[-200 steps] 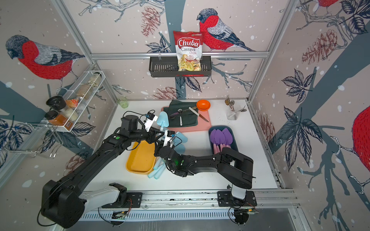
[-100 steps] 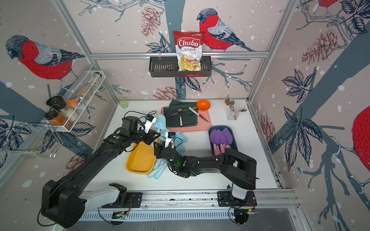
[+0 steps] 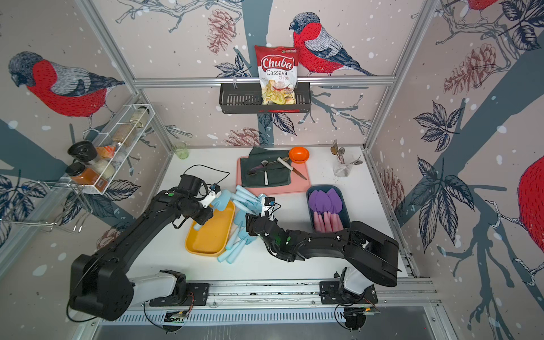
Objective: Sort the small shovels by color and place them into the storage box
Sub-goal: Move the storage box to the center of the board.
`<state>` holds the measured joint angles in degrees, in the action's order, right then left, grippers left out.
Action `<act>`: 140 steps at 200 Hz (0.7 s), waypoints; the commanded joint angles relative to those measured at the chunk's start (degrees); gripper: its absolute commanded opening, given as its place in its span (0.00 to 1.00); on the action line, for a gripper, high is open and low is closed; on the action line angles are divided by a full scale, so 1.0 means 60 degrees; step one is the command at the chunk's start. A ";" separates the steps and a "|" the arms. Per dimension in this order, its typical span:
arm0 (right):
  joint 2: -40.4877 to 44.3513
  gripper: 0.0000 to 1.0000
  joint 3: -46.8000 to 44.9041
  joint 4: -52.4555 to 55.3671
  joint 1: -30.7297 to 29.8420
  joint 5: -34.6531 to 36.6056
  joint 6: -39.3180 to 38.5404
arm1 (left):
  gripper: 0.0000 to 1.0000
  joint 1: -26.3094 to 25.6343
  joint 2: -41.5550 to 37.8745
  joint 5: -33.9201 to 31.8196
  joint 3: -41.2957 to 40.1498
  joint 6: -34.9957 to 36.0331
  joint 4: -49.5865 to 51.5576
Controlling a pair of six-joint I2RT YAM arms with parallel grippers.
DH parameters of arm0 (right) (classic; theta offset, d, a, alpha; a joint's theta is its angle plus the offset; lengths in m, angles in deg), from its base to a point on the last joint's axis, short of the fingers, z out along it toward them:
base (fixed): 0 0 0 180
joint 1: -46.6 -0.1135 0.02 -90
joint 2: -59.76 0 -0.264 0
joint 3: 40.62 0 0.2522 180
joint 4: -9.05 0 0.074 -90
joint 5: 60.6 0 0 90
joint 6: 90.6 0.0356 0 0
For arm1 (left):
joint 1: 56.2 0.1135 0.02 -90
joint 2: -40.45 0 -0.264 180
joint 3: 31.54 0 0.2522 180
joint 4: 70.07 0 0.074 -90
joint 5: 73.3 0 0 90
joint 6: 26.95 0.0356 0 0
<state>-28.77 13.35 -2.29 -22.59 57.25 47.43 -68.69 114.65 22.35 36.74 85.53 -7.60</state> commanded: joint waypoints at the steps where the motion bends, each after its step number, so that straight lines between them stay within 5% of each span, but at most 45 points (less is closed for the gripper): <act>1: 0.0028 0.63 -0.0102 -0.0191 0.0078 -0.0367 0.0152 | 0.00 0.0281 0.0598 -0.0342 0.0279 0.0501 0.1626; 60: -0.0259 0.64 -0.0179 -0.0466 0.0207 -0.0818 0.0313 | 0.00 0.0764 0.2197 -0.0348 0.0379 0.0325 0.2366; 140: -0.0066 0.64 -0.0422 -0.0509 0.0283 -0.0820 0.0403 | 0.00 0.0939 0.3464 0.0224 0.1603 -0.1139 -0.0056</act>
<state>-29.84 11.38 -4.17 -20.99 52.01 49.11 -63.23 134.73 21.59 44.85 82.03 -1.74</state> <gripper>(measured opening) 0.635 0.231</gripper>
